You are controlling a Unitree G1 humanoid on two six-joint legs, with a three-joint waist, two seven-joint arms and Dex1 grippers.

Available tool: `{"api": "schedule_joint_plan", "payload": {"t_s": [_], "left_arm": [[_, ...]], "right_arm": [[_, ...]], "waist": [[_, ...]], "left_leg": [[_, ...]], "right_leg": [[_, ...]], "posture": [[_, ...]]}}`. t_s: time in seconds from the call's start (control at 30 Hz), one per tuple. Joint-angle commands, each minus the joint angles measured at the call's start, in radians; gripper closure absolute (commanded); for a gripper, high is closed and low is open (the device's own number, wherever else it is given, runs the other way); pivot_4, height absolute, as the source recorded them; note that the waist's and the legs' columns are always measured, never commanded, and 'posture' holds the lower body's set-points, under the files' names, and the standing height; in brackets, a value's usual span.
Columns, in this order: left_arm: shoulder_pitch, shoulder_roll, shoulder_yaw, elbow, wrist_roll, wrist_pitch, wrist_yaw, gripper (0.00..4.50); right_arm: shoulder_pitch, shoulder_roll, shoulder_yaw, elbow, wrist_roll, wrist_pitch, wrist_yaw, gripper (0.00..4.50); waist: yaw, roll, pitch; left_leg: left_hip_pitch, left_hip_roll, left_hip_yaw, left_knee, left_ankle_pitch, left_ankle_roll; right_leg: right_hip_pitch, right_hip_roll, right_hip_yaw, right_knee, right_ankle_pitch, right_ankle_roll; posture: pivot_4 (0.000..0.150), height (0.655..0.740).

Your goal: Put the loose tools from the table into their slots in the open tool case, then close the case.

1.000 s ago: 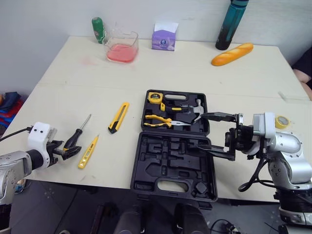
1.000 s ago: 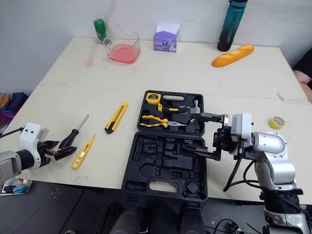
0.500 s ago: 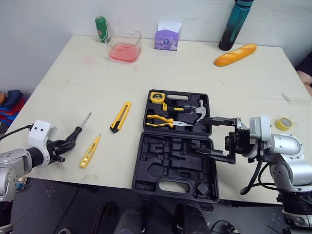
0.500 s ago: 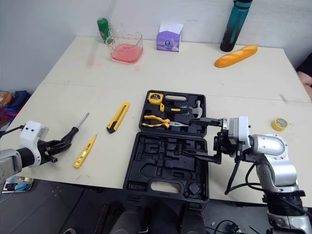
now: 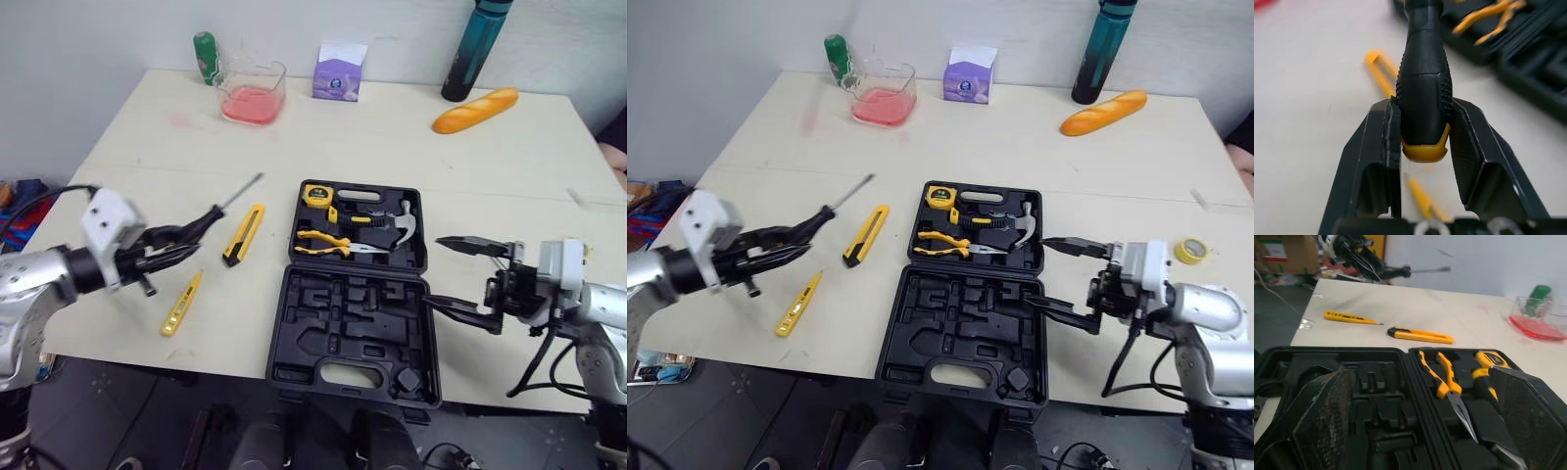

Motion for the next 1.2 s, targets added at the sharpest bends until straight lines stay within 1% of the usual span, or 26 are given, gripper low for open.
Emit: {"api": "schedule_joint_plan", "payload": {"t_s": [0.03,0.17,0.27,0.37,0.43,0.47,0.5,0.6,0.7,0.83,1.03,1.2], "left_arm": [[-0.122,-0.020,-0.154,-0.041,0.007,0.011,-0.040,3.54],[-0.206,-0.043,-0.269,-0.030,0.031,0.007,-0.084,3.54],[-0.284,-0.059,-0.384,-0.019,0.074,0.005,-0.127,3.54],[-0.356,-0.080,-0.451,0.001,0.108,0.024,-0.141,3.54],[-0.406,-0.070,-0.520,0.002,0.160,0.038,-0.166,3.54],[-0.438,-0.045,-0.582,0.003,0.238,0.022,-0.181,3.54],[-0.465,-0.041,-0.621,0.000,0.277,0.050,-0.174,3.54],[-0.505,-0.097,-0.649,-0.014,0.277,0.106,-0.159,3.54],[-0.520,-0.117,-0.671,-0.017,0.299,0.103,-0.177,3.54],[-0.570,-0.115,-0.753,0.043,0.391,0.018,-0.235,3.54],[-0.605,-0.135,-0.793,0.133,0.490,-0.068,-0.261,3.54],[-0.601,-0.182,-0.784,0.173,0.514,-0.083,-0.264,3.54]], "right_arm": [[0.018,-0.029,-0.072,-0.022,0.032,0.017,-0.029,0.00],[0.070,-0.046,-0.086,-0.040,0.024,0.012,-0.020,0.00],[0.102,-0.054,-0.110,-0.041,0.022,0.009,-0.025,0.00],[0.124,-0.062,-0.121,-0.043,0.025,0.006,-0.014,0.00],[0.158,-0.070,-0.141,-0.053,0.029,0.009,-0.006,0.00],[0.175,-0.069,-0.152,-0.053,0.027,0.011,-0.013,0.00],[0.191,-0.068,-0.161,-0.048,0.028,0.012,-0.013,0.00],[0.221,-0.061,-0.166,-0.037,0.021,-0.007,0.003,0.00],[0.229,-0.057,-0.162,-0.036,0.019,-0.018,0.007,0.00],[0.242,-0.053,-0.154,-0.017,0.008,-0.038,0.020,0.00],[0.242,-0.045,-0.136,0.000,-0.005,-0.064,0.034,0.00],[0.249,-0.043,-0.132,-0.014,-0.005,-0.057,0.029,0.00]], "waist": [[0.000,0.000,0.000],[-0.010,0.000,0.000],[-0.002,0.000,0.000],[-0.001,0.000,0.000],[0.000,-0.001,0.000],[0.001,0.000,0.000],[0.001,-0.001,0.000],[0.001,-0.001,0.000],[-0.002,-0.001,0.001],[-0.001,-0.001,0.001],[0.001,-0.001,0.001],[0.001,-0.002,0.001]], "left_leg": [[0.001,0.000,0.001,0.000,0.000,0.000],[0.002,0.003,0.004,0.000,0.000,0.000],[0.001,0.004,0.005,0.000,0.000,-0.001],[0.001,0.004,0.005,0.003,0.000,0.000],[0.001,0.004,0.005,0.003,-0.001,0.000],[0.001,0.004,0.005,0.002,-0.001,0.000],[0.001,0.004,0.005,0.002,-0.001,0.000],[0.000,0.004,0.005,0.002,-0.001,0.000],[0.000,0.004,0.005,0.003,-0.001,0.000],[0.001,0.005,0.005,0.003,-0.001,0.000],[0.000,0.004,0.005,0.003,-0.001,0.000],[0.000,0.004,0.005,0.004,-0.001,0.001]], "right_leg": [[0.000,0.000,0.000,0.000,0.000,0.000],[0.000,0.004,-0.001,-0.001,0.000,0.001],[-0.001,0.006,-0.001,-0.001,0.000,0.000],[0.000,0.005,0.000,0.000,0.001,0.000],[0.000,0.005,0.000,-0.001,0.001,0.000],[-0.001,0.006,0.000,-0.001,0.001,0.000],[-0.001,0.006,0.000,-0.002,0.001,0.000],[0.000,0.006,0.000,-0.002,0.001,0.000],[0.000,0.006,0.000,-0.002,0.001,0.000],[0.000,0.007,0.000,-0.001,0.001,0.000],[0.000,0.007,0.000,-0.002,0.001,0.000],[0.000,0.007,0.000,-0.001,0.001,0.000]], "posture": [[0.150,0.7400],[0.150,0.7400],[0.150,0.7400],[0.150,0.7400],[0.150,0.7400],[0.150,0.7400],[0.150,0.7400],[0.150,0.7400],[0.150,0.7400],[0.150,0.7400],[0.150,0.7400],[0.150,0.7400]]}}
